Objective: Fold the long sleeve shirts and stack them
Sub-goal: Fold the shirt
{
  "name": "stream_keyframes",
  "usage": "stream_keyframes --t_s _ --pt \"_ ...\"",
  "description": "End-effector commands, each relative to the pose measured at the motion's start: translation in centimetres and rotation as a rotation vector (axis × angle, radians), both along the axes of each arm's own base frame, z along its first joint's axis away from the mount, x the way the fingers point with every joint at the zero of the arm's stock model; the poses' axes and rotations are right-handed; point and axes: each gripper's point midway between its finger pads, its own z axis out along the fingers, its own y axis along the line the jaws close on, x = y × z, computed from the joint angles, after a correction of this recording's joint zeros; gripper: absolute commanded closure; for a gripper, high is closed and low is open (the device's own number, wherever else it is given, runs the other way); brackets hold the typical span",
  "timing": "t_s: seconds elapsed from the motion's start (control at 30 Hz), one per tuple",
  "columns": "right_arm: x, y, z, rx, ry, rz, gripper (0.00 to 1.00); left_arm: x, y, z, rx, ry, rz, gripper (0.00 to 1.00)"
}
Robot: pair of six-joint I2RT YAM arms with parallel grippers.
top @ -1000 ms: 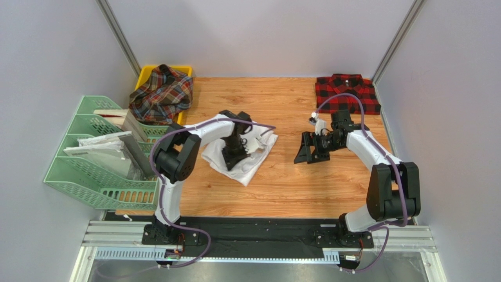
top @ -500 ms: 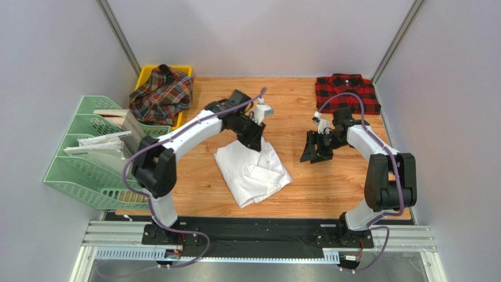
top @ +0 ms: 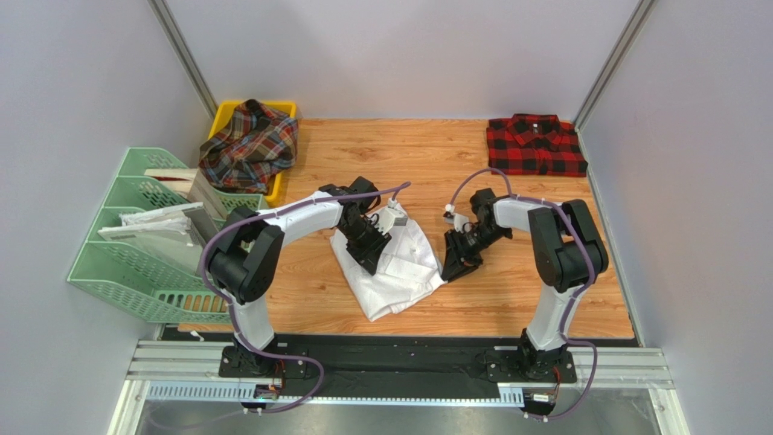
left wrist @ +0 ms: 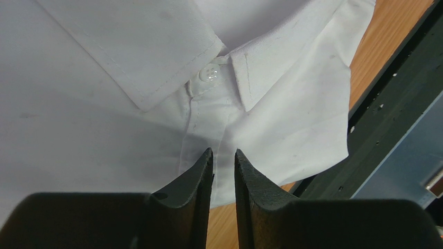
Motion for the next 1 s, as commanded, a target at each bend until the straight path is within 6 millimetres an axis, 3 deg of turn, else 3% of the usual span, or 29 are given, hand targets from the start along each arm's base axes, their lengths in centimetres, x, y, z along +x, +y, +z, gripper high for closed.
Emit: stream_keyframes --t_s 0.0,0.1,0.17,0.2,0.27,0.33,0.47,0.53,0.57,0.6,0.63,0.67,0.73,0.77,0.83,0.87,0.97 --pt "2.4 1.5 -1.2 -0.016 -0.052 0.018 0.79 -1.0 -1.7 -0.2 -0.079 0.105 0.056 0.74" --pt "5.1 1.2 -2.6 -0.096 -0.078 0.004 0.99 -2.5 -3.1 -0.4 -0.131 0.255 0.138 0.77" --pt "7.2 1.2 -2.8 -0.127 -0.114 -0.009 1.00 -3.7 -4.1 0.1 -0.167 0.383 0.225 0.78" --pt "9.5 1.7 -2.6 -0.128 -0.158 -0.019 1.00 -3.1 -4.9 0.4 -0.219 0.371 0.238 0.78" --pt "11.7 2.3 -2.0 -0.128 -0.187 -0.048 1.00 -3.0 -5.5 1.9 -0.279 0.372 0.313 0.77" --pt "14.9 3.1 -0.7 -0.117 -0.247 -0.056 1.00 -0.9 -6.7 4.0 -0.410 0.277 0.364 0.74" --pt "18.0 2.7 2.4 -0.138 -0.376 -0.023 0.98 1.2 -6.7 8.8 -0.513 0.056 0.335 0.62" --pt "18.0 1.9 3.7 -0.135 -0.390 -0.032 0.91 1.4 -5.4 8.7 -0.453 -0.062 0.220 0.60" --pt "17.5 1.1 4.6 -0.126 -0.386 -0.059 0.89 2.9 -5.2 9.7 -0.430 -0.166 0.188 0.58" --pt "16.6 1.2 5.2 -0.090 -0.354 -0.089 0.84 2.6 -4.6 9.5 -0.397 -0.178 0.133 0.57" --pt "15.9 1.3 5.5 -0.069 -0.338 -0.114 0.78 3.0 -4.2 9.7 -0.393 -0.282 -0.025 0.56" --pt "13.7 0.9 5.1 -0.064 -0.299 -0.125 0.73 3.6 -4.8 10.9 -0.412 -0.317 -0.099 0.52" --pt "12.2 1.7 5.4 0.002 -0.271 -0.165 0.65 3.5 -4.8 11.0 -0.420 -0.363 -0.252 0.49" --pt "10.0 1.5 4.5 0.011 -0.221 -0.177 0.56 4.1 -5.3 11.2 -0.422 -0.366 -0.278 0.47" --pt "9.0 2.0 4.3 0.053 -0.191 -0.191 0.55 4.5 -6.0 10.0 -0.433 -0.363 -0.395 0.46" --pt "8.0 1.9 3.7 0.055 -0.168 -0.195 0.55 5.0 -6.5 10.8 -0.444 -0.386 -0.432 0.45" --pt "7.5 1.9 3.0 0.064 -0.158 -0.206 0.59 6.9 -8.2 9.3 -0.409 -0.464 -0.533 0.44"
